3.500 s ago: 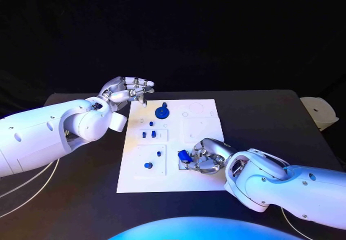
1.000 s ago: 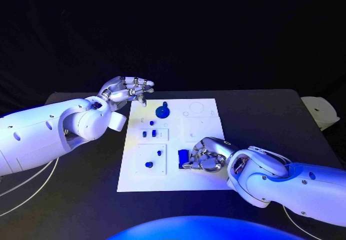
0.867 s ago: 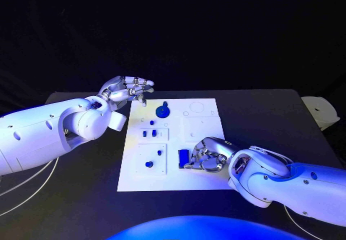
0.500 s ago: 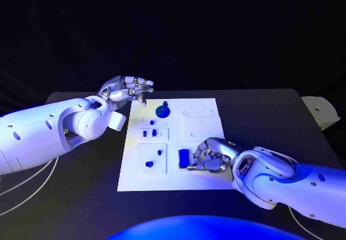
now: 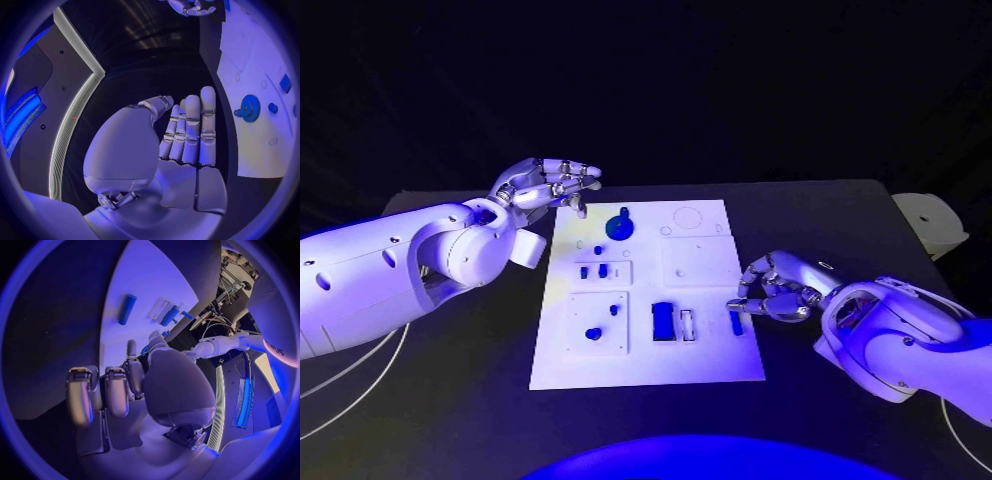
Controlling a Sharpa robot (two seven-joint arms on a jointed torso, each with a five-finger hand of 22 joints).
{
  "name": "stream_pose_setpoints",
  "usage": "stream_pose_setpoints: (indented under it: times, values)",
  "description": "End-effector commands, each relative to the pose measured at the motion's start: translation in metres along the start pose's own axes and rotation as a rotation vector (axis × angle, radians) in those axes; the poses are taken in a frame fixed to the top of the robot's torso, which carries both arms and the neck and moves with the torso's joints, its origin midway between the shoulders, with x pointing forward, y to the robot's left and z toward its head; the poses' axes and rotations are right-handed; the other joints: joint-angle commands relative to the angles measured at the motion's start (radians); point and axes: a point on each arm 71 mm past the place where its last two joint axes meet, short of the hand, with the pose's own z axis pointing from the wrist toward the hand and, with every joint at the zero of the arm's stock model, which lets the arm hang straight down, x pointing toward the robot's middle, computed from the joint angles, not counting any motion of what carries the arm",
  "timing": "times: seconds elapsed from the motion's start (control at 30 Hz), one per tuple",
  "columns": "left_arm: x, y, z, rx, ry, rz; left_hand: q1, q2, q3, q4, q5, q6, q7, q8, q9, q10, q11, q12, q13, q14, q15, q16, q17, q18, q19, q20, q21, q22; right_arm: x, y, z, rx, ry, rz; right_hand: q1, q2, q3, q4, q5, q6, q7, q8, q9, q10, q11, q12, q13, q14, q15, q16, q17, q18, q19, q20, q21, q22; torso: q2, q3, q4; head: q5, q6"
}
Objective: Assemble the parts on the task board
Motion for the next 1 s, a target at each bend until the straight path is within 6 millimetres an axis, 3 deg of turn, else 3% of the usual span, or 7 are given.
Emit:
stream_pose_setpoints:
  times: [0.03,0.17,0.37,0.53,1.0]
  values:
    - [0.003,-0.001,0.000,0.009,0.018,-0.009,-0.005,0.001,0.005,-0.001,0.007,-0.005,-0.001,0.000,-0.002,-0.006,-0.001,0.004,0.001,-0.008,0.000,-0.004,-0.002,0.007,-0.008,0.001,-0.006,-0.001,-0.003,-0.006,-0.004,-0.008,-0.016,-0.057,0.015,0.003,0.002,0.001,0.005,-0.007,0.001,-0.006,-0.002,-0.004,0.004,-0.003,0.037,0.083,0.003,0.000,0.149,-0.014,0.093,0.001,-0.001,0.252,0.001,0.0015,-0.0023,-0.008,0.003]
    - [0.004,-0.001,0.001,0.010,0.020,-0.009,-0.005,0.001,0.005,-0.001,0.007,-0.005,-0.001,0.000,-0.002,-0.006,-0.001,0.004,0.001,-0.008,0.000,-0.004,-0.002,0.007,-0.008,0.001,-0.006,-0.001,-0.001,-0.013,-0.007,0.016,-0.014,-0.089,0.015,0.004,0.002,0.002,0.004,-0.007,0.002,-0.007,-0.002,-0.004,0.004,-0.002,0.037,0.083,0.003,0.000,0.150,-0.014,0.094,0.001,0.001,0.253,0.000,0.0011,-0.0038,-0.018,0.005]
    - [0.004,-0.001,0.001,0.010,0.021,-0.010,-0.005,0.001,0.005,-0.001,0.007,-0.005,-0.001,0.000,-0.002,-0.006,-0.001,0.004,0.001,-0.008,0.000,-0.004,-0.002,0.007,-0.008,0.001,-0.006,-0.001,0.007,-0.018,-0.009,0.042,-0.004,-0.116,0.016,0.008,0.003,0.004,0.006,-0.003,0.001,-0.009,-0.004,-0.002,0.004,0.000,0.038,0.083,0.004,0.001,0.151,-0.015,0.095,0.002,0.003,0.254,0.001,0.0019,-0.0028,-0.021,0.006]
    - [0.003,-0.001,0.000,0.009,0.020,-0.009,-0.005,0.001,0.005,-0.001,0.007,-0.005,-0.001,0.000,-0.002,-0.006,-0.001,0.004,0.001,-0.008,0.000,-0.004,-0.002,0.007,-0.008,0.001,-0.006,-0.001,0.018,-0.015,-0.007,0.043,0.016,-0.119,0.015,0.008,0.003,0.005,0.006,-0.002,0.001,-0.009,-0.004,-0.002,0.004,0.001,0.039,0.083,0.004,0.001,0.152,-0.015,0.095,0.002,0.004,0.254,0.001,0.0005,-0.0007,-0.020,0.006]
    - [0.003,-0.001,0.000,0.007,0.020,-0.009,-0.005,0.001,0.007,-0.003,0.007,-0.005,-0.001,0.001,-0.002,-0.008,-0.001,0.006,0.001,-0.009,0.000,-0.004,-0.003,0.007,-0.008,0.001,-0.007,0.000,0.035,-0.007,0.003,0.037,0.048,-0.142,0.015,0.009,0.002,0.005,0.008,0.004,0.000,-0.008,-0.005,-0.002,0.004,0.000,0.039,0.083,0.004,0.000,0.150,-0.015,0.094,0.003,0.003,0.254,0.002,0.0014,-0.0022,-0.014,0.003]
